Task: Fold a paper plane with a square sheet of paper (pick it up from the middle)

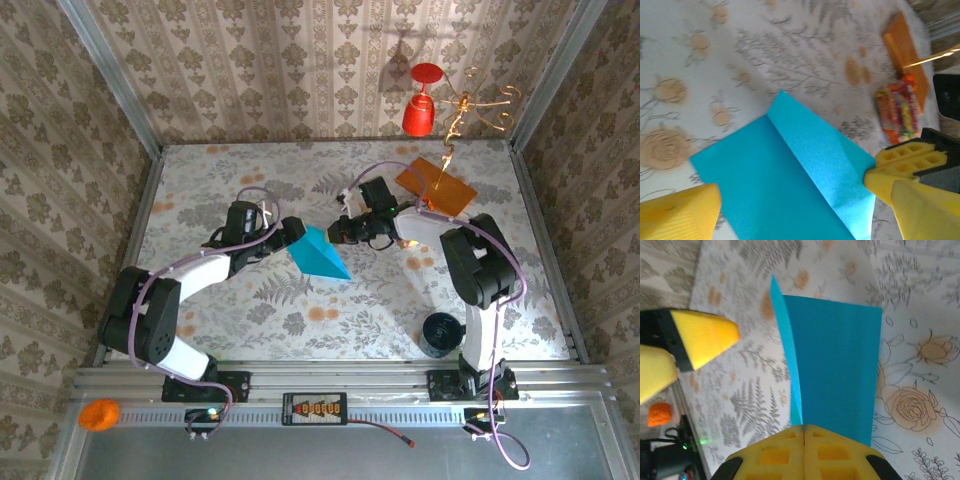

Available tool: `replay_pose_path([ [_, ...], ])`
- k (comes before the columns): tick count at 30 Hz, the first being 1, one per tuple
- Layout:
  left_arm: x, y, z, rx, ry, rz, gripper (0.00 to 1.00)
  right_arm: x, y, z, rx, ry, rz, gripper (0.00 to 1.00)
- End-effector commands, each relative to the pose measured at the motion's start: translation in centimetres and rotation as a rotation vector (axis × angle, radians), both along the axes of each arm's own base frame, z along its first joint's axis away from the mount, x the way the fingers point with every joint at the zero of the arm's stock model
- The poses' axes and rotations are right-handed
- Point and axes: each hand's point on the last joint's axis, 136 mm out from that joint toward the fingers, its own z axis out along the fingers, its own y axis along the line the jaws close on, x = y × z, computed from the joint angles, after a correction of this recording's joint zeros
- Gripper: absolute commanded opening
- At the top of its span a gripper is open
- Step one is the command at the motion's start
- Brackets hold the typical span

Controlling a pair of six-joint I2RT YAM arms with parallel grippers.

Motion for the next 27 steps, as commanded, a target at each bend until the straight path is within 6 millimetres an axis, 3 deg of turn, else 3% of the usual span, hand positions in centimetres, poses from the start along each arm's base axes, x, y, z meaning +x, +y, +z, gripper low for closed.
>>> replay_pose_path([
  [1, -0.3, -2.2, 4.4, -0.104, -0.111, -0.079, 0.89, 1.4, -0.4, 5.9, 0.14, -0.083, -0.074, 0.07],
  [5, -1.0, -4.7, 6.8, -0.147, -0.165, -0.145, 0.89, 1.7, -1.1, 8.8, 0.216, -0.086, -0.147, 0.07],
  [13, -0.9, -8.1, 8.7, -0.307, -0.159, -0.171, 0.84, 1.8, -2.1, 12.6, 0.376, -0.032, -0.259, 0.06],
  [18, -1.2, -9.7, 9.3, -0.353, -0.187, -0.221, 0.76, 1.8, -2.3, 13.5, 0.438, 0.002, -0.278, 0.07],
  [27, -1.8, -9.8, 10.6, -0.358, -0.237, -0.249, 0.59, 2.2, -2.8, 14.2, 0.503, 0.032, -0.293, 0.07],
])
